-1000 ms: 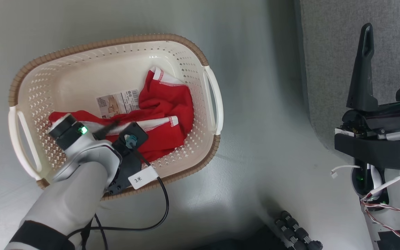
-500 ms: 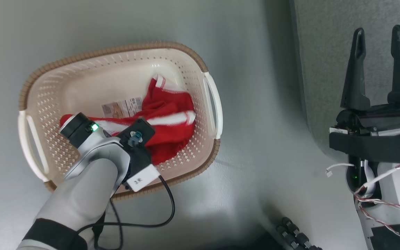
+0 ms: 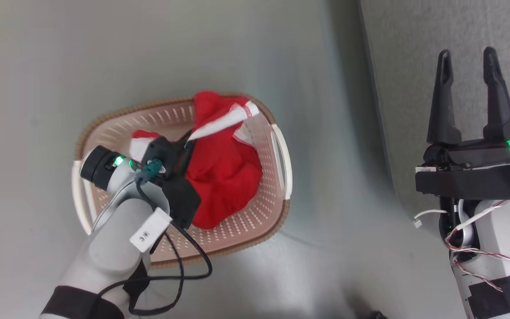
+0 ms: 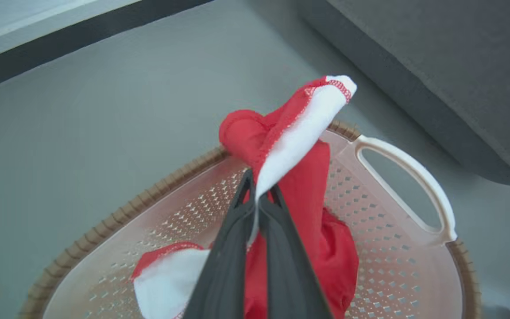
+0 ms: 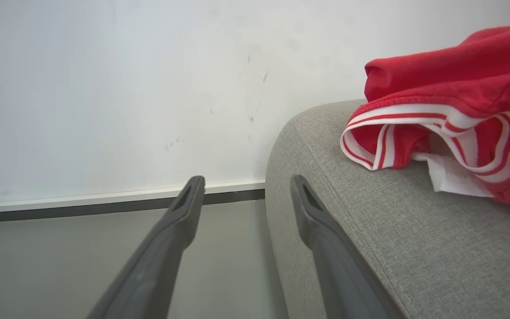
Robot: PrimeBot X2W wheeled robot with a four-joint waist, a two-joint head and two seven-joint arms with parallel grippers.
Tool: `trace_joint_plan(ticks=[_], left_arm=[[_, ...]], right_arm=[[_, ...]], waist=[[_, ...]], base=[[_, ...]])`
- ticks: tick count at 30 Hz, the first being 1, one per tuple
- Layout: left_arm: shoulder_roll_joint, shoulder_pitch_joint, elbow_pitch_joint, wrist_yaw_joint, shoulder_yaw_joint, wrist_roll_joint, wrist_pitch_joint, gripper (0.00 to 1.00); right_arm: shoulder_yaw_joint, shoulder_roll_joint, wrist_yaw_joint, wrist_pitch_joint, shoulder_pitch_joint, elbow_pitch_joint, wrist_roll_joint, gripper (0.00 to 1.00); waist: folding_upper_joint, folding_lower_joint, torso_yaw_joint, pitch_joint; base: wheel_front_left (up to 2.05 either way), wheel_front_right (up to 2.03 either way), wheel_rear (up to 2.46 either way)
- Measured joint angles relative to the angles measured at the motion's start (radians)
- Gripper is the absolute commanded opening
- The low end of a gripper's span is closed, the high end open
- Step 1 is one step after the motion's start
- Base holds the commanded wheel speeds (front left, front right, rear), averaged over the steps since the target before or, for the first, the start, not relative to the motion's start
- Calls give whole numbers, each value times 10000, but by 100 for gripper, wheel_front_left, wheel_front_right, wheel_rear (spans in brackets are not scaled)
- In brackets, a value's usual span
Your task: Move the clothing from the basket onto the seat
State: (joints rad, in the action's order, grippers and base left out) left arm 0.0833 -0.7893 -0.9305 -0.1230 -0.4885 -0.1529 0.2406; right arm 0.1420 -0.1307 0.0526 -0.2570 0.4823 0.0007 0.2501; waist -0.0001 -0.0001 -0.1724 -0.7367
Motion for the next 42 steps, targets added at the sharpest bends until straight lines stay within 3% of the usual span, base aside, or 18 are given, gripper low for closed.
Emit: trace_joint_plan(ticks=[19, 25, 42], left_arm=[[-199, 525, 2006, -6, 1193, -1496, 94, 0], [-199, 778, 2360, -10, 1250, -1624, 96, 0], [-215, 1011, 2594, -21, 1112, -1985, 121, 0]], right_arm=[[174, 194, -529, 2, -19, 1753, -44, 100], [314, 305, -633, 2, -44, 2249, -42, 100], [1415, 506, -1344, 4, -281, 4266, -44, 100]], waist=[[0, -1, 842, 2922], [0, 0, 976, 3680], [0, 0, 1252, 6251]], base=[[0, 0, 0], [0, 0, 0], [0, 0, 0]])
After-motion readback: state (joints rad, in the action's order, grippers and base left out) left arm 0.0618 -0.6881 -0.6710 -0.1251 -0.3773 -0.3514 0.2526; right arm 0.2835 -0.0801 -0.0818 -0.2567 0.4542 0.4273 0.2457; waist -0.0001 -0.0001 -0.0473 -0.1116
